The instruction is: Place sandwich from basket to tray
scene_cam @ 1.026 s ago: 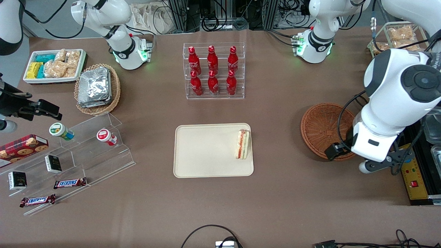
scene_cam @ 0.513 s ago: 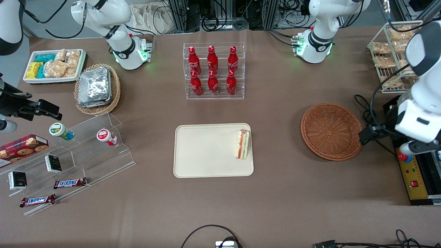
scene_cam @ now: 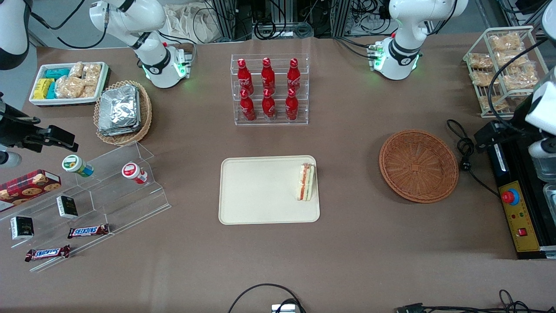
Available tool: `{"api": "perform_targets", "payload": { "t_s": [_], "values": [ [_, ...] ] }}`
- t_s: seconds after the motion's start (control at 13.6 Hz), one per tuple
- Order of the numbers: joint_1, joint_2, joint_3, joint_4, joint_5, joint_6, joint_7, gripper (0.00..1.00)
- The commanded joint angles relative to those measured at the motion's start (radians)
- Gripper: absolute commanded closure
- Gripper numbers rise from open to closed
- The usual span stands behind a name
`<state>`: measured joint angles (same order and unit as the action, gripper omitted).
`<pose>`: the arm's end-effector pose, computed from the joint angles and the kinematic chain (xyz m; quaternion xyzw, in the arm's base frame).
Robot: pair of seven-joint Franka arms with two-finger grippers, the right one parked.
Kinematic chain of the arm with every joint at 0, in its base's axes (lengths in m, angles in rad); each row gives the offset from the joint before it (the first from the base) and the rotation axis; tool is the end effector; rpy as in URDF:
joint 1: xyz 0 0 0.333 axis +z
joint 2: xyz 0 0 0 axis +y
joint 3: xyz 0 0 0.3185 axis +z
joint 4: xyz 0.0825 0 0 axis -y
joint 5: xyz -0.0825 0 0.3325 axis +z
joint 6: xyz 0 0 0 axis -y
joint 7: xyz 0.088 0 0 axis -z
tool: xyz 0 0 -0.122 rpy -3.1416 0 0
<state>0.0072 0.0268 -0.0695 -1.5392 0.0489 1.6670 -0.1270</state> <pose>0.5223 -0.0265 0.6209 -0.9980 -0.0312 -0.0525 0.0186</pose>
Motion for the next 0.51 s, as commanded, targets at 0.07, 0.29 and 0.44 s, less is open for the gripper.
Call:
{"api": "perform_targets", "payload": {
  "t_s": [0.07, 0.29, 0.44],
  "values": [
    [-0.009, -0.113, 0.016, -0.105, -0.032, -0.027, 0.084, 0.00],
    [-0.009, -0.110, 0.042, -0.096, -0.059, -0.050, 0.093, 0.00],
    [-0.006, -0.088, 0.042, -0.073, -0.072, -0.061, 0.093, 0.00]
  ]
}}
